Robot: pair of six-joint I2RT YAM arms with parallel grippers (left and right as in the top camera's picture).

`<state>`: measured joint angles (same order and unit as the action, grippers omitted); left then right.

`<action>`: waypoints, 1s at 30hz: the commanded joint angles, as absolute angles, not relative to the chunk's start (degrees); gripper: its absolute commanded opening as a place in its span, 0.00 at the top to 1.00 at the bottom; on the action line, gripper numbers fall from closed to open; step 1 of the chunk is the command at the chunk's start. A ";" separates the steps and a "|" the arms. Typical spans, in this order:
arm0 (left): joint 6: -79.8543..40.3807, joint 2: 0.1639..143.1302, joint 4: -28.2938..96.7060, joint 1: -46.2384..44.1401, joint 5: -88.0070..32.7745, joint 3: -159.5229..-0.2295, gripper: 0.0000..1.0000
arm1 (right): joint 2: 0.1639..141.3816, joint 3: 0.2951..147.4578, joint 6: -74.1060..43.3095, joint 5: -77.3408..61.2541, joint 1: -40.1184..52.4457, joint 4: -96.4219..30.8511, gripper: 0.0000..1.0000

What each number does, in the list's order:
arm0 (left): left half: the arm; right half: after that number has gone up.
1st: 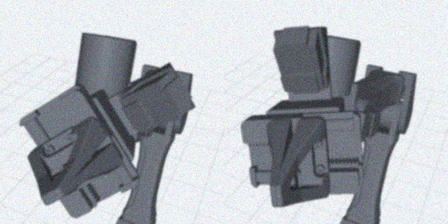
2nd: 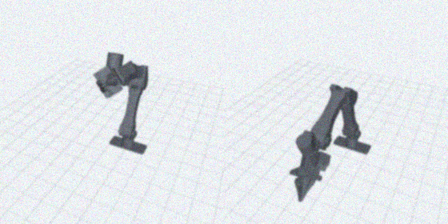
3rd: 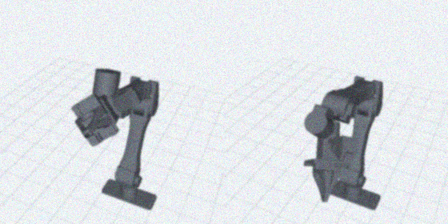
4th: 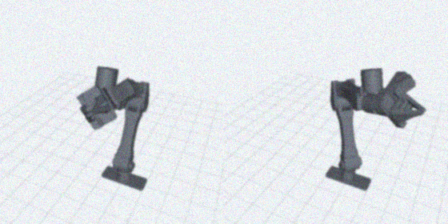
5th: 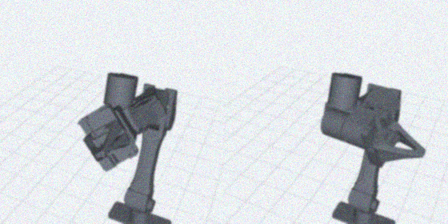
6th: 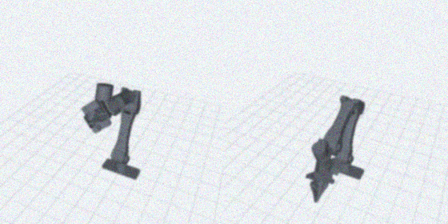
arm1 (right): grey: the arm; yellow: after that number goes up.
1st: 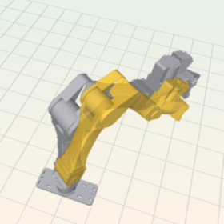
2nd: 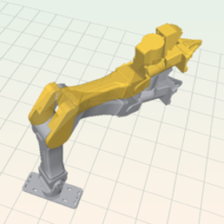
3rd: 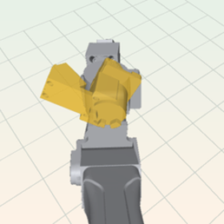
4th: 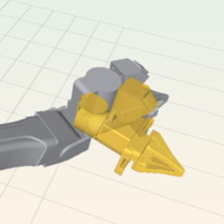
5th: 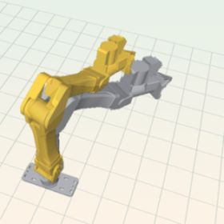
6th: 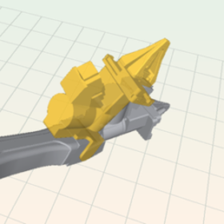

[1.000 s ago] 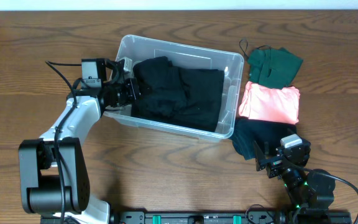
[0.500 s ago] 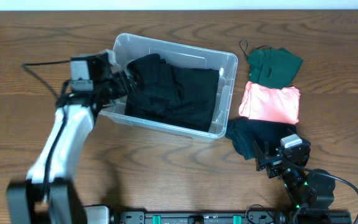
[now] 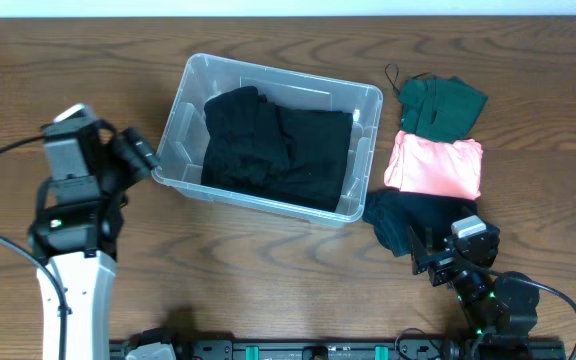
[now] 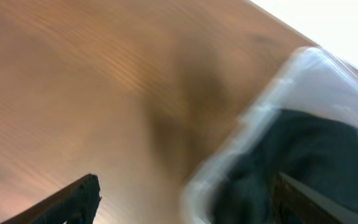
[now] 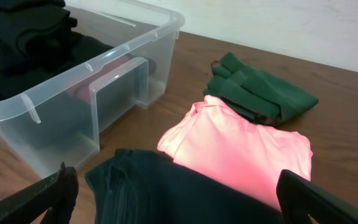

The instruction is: Pack container

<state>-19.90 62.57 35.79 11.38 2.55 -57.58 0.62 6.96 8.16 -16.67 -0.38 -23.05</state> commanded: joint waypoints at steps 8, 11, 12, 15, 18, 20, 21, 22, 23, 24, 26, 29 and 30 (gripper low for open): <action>-20.27 62.70 40.36 26.15 7.11 -57.98 0.02 | 0.32 6.79 11.44 -13.50 0.19 -23.05 0.01; -20.25 63.13 40.29 26.61 7.14 -57.98 0.02 | 0.32 6.79 11.42 -13.52 0.19 -21.74 0.01; -20.25 63.29 40.29 26.61 7.11 -57.98 0.02 | 0.32 6.79 11.29 -13.85 0.19 -20.21 0.01; -20.25 63.72 40.29 26.61 7.11 -57.98 0.02 | 0.32 6.79 11.20 -15.86 0.19 -16.34 0.01; -20.25 63.99 40.29 26.61 7.11 -57.98 0.02 | 0.32 6.79 5.96 -23.90 0.19 -10.92 0.01; -20.25 64.03 40.29 26.61 7.11 -57.98 0.02 | 0.38 6.79 -3.90 -28.53 0.19 -5.13 0.01; -20.25 64.03 40.29 26.61 7.11 -57.98 0.02 | 0.54 6.79 -8.05 -28.47 0.19 -3.55 0.01; -20.25 64.03 40.29 26.61 7.14 -57.98 0.02 | 0.80 6.79 -11.40 -27.75 0.16 -3.14 0.01; -20.25 64.03 40.29 26.61 7.11 -57.98 0.02 | 1.15 6.79 -13.41 -26.94 0.19 -3.22 0.01; -20.25 64.03 40.29 26.61 7.11 -57.98 0.02 | 1.93 6.79 -14.50 -26.06 0.16 -3.40 0.01; -20.25 64.03 40.29 26.61 7.11 -57.98 0.02 | 4.05 7.25 -15.73 -24.73 0.19 -3.38 0.01; -20.25 64.03 40.29 26.61 7.11 -57.98 0.02 | 9.50 9.69 -16.93 -21.56 0.19 -3.57 0.01; -20.25 64.03 40.29 26.61 7.11 -57.98 0.02 | 11.86 10.96 -16.91 -20.78 0.16 -3.68 0.01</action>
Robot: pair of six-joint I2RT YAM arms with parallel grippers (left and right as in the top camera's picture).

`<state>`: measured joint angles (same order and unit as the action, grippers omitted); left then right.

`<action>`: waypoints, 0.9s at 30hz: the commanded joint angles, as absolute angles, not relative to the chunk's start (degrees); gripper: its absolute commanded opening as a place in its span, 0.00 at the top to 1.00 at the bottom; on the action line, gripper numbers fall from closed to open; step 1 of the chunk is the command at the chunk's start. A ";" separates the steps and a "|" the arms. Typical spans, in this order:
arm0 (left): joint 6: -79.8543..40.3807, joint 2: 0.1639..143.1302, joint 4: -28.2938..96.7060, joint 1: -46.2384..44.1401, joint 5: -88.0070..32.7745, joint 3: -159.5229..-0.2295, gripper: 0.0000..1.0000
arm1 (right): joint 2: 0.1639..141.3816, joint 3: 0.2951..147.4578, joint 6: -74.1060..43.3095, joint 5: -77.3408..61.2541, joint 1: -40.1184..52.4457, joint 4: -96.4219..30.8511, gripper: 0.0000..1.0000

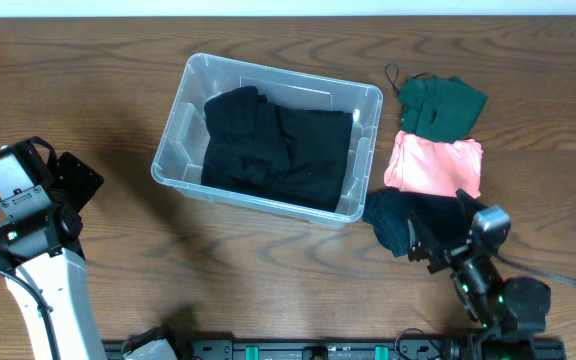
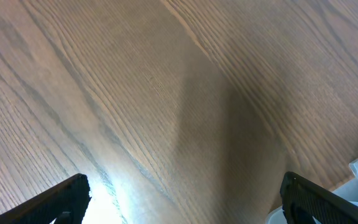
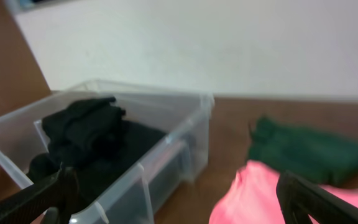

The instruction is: Pack container

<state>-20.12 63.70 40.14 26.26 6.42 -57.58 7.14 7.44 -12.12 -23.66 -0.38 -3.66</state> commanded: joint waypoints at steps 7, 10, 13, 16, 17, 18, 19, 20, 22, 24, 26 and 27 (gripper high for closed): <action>-20.25 64.03 40.29 26.61 7.11 -57.98 0.02 | 40.38 31.51 -8.27 -16.67 0.16 -12.34 0.01; -20.25 64.03 40.29 26.61 7.11 -57.98 0.02 | 54.50 45.78 -0.27 -16.95 -0.16 -20.10 0.01; -20.25 64.03 40.29 26.61 7.11 -57.98 0.02 | 67.44 61.45 0.25 -20.16 -0.23 -29.93 0.01; -20.25 64.03 40.29 26.61 7.11 -57.98 0.02 | 77.10 71.55 0.64 -24.27 -0.32 -40.66 0.01; -20.25 64.03 40.29 26.61 7.14 -57.98 0.02 | 79.35 72.79 -0.19 -23.35 -0.60 -41.17 0.01; -20.25 64.03 40.29 26.61 7.11 -57.98 0.02 | 81.21 73.58 -2.42 -22.35 -1.28 -40.80 0.01; -20.25 64.03 40.29 26.61 7.14 -57.98 0.02 | 82.63 73.93 -4.71 -21.28 -2.00 -39.83 0.01; -20.25 64.03 40.29 26.61 7.11 -57.98 0.02 | 84.40 74.15 -7.94 -20.16 -3.38 -38.22 0.01; -20.25 64.03 40.29 26.61 7.11 -57.98 0.02 | 87.44 74.17 -13.04 -19.92 -6.96 -34.59 0.01; -20.25 64.03 40.29 26.61 7.11 -57.98 0.02 | 90.65 74.17 -17.32 -21.17 -11.62 -31.05 0.01; -20.25 64.03 40.29 26.61 7.11 -57.98 0.02 | 93.56 74.17 -18.61 -23.44 -15.70 -28.93 0.01; -20.25 64.03 40.29 26.61 7.11 -57.98 0.02 | 95.07 74.17 -19.11 -24.38 -17.54 -28.36 0.01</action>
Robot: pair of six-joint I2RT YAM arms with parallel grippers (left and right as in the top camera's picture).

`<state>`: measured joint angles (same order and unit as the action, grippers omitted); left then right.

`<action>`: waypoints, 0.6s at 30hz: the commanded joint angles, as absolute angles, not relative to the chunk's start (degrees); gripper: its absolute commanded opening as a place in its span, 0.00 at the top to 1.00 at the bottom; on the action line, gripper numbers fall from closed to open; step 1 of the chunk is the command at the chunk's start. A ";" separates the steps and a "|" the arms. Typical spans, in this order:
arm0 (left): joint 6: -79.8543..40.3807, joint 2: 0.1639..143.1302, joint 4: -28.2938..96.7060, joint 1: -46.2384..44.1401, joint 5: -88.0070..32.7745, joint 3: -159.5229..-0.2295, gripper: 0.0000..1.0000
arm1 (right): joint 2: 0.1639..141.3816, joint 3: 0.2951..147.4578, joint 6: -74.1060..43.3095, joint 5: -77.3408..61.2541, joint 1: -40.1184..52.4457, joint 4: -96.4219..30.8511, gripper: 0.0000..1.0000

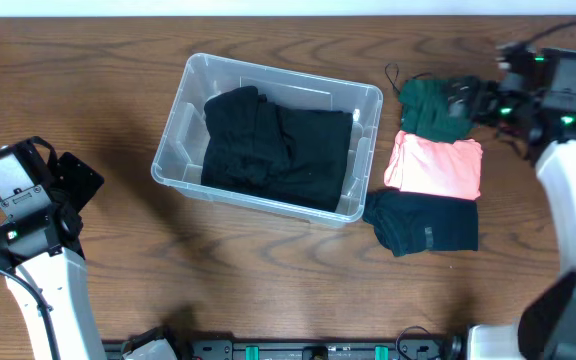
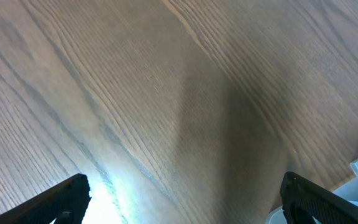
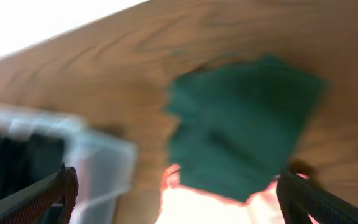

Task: Pack container
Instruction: 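Reach the right gripper to the dark green cloth and grasp it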

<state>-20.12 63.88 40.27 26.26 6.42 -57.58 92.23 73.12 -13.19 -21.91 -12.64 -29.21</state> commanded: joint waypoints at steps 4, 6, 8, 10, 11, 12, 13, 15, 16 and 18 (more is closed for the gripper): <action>-20.25 64.03 40.29 26.61 7.11 -57.98 0.02 | 102.52 74.17 -19.29 -25.15 -22.92 -27.27 0.01; -20.25 64.03 40.29 26.61 7.11 -57.98 0.02 | 106.34 74.17 -19.25 -27.57 -23.86 -25.91 0.01; -20.25 64.03 40.29 26.61 7.11 -57.98 0.02 | 110.04 74.17 -19.16 -29.82 -23.92 -23.64 0.01; -20.25 64.03 40.29 26.61 7.11 -57.98 0.02 | 113.51 74.17 -19.49 -32.97 -23.75 -20.56 0.02; -20.25 64.03 40.29 26.61 7.11 -57.98 0.02 | 115.39 74.17 -20.29 -35.64 -23.64 -18.63 0.03; -20.25 64.03 40.29 26.61 7.11 -57.98 0.02 | 116.75 74.17 -21.10 -37.69 -23.53 -17.28 0.05; -20.27 64.03 40.29 26.61 7.11 -57.98 0.02 | 118.52 74.17 -22.11 -40.07 -23.29 -15.59 0.06; -20.25 64.03 40.29 26.61 7.11 -57.98 0.02 | 120.31 74.17 -22.96 -40.62 -22.76 -14.09 0.07; -20.27 64.03 40.29 26.61 7.11 -57.98 0.02 | 121.19 74.17 -23.44 -40.62 -22.28 -13.37 0.06; -20.25 64.03 40.29 26.61 7.11 -57.98 0.02 | 122.28 74.17 -23.81 -40.58 -21.34 -12.27 0.07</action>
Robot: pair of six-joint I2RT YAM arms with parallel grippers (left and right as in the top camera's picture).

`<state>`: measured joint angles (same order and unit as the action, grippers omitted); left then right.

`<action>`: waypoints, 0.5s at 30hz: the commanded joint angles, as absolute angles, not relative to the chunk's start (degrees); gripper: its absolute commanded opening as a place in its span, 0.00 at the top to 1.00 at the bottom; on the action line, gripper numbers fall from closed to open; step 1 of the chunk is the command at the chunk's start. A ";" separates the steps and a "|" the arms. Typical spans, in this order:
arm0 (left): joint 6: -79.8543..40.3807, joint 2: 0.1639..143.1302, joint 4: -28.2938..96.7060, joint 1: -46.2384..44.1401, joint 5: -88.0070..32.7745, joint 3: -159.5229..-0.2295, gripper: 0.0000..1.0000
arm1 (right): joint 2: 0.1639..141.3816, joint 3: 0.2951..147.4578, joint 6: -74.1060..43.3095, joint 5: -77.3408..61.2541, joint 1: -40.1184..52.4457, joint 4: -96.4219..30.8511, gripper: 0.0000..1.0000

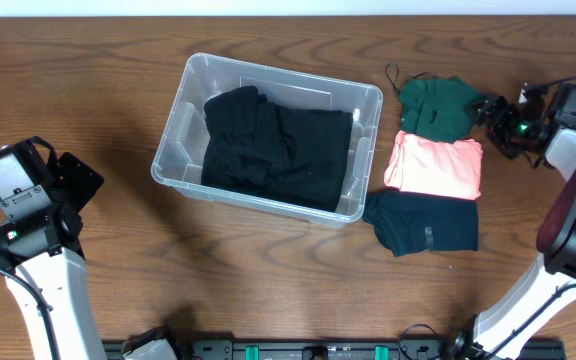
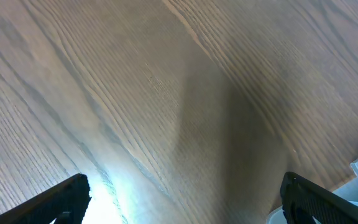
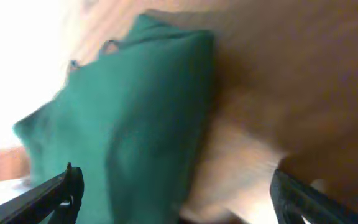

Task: Pack container
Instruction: 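Reach the right gripper to the dark green cloth and grasp it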

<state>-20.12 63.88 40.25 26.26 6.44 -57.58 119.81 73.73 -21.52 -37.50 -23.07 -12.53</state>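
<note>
A clear plastic container stands mid-table with black clothes folded inside. To its right lie three folded garments in a column: a green one, a pink one and a dark one. My right gripper is open, low at the green garment's right edge; in the right wrist view the green garment fills the left, blurred, between the spread fingers. My left gripper is open over bare wood at the far left, and a corner of the container just shows.
The wooden table reaches every edge of the overhead view. A thin dark loop sticks out from the green garment toward the container. My right arm's cable trails near the table's right edge.
My right gripper has gone from above the green garment to low beside its right edge, still open. The left arm and all the clothes are unchanged.
First my left gripper was by the container's left wall and my right gripper sat at the front by the dark garment. Then the left arm was at the far left, where it remains. Later the right gripper was over the green garment, and now low beside it.
</note>
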 commanded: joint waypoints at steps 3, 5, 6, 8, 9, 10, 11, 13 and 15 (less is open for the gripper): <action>-20.25 64.03 40.29 26.61 7.11 -57.98 0.02 | 123.02 74.15 -24.43 -40.36 -19.03 -10.35 0.10; -20.25 64.03 40.29 26.61 7.11 -57.98 0.02 | 123.02 74.17 -24.67 -39.29 -17.21 -9.37 0.14; -20.25 64.03 40.29 26.61 7.11 -57.98 0.02 | 123.02 74.17 -25.47 -38.24 -16.36 -9.28 0.17; -20.25 64.03 40.29 26.61 7.11 -57.98 0.02 | 123.02 74.17 -27.66 -35.44 -15.33 -10.24 0.29; -20.25 64.03 40.29 26.61 7.11 -57.98 0.02 | 123.02 74.17 -28.84 -34.09 -15.00 -10.81 0.35; -20.25 64.03 40.29 26.61 7.11 -57.98 0.02 | 123.02 74.17 -29.17 -33.89 -14.92 -10.92 0.42; -20.25 64.03 40.29 26.61 7.11 -57.98 0.02 | 122.93 74.19 -29.17 -34.06 -14.96 -10.94 0.52; -20.25 64.03 40.29 26.61 7.11 -57.98 0.02 | 122.02 74.19 -29.12 -35.94 -15.38 -10.96 0.66; -20.25 64.03 40.29 26.61 7.11 -57.98 0.02 | 120.40 74.19 -29.10 -37.67 -15.84 -10.98 0.74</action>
<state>-20.12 63.88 40.25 26.26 6.42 -57.58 121.56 74.00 -28.05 -36.27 -15.20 -10.83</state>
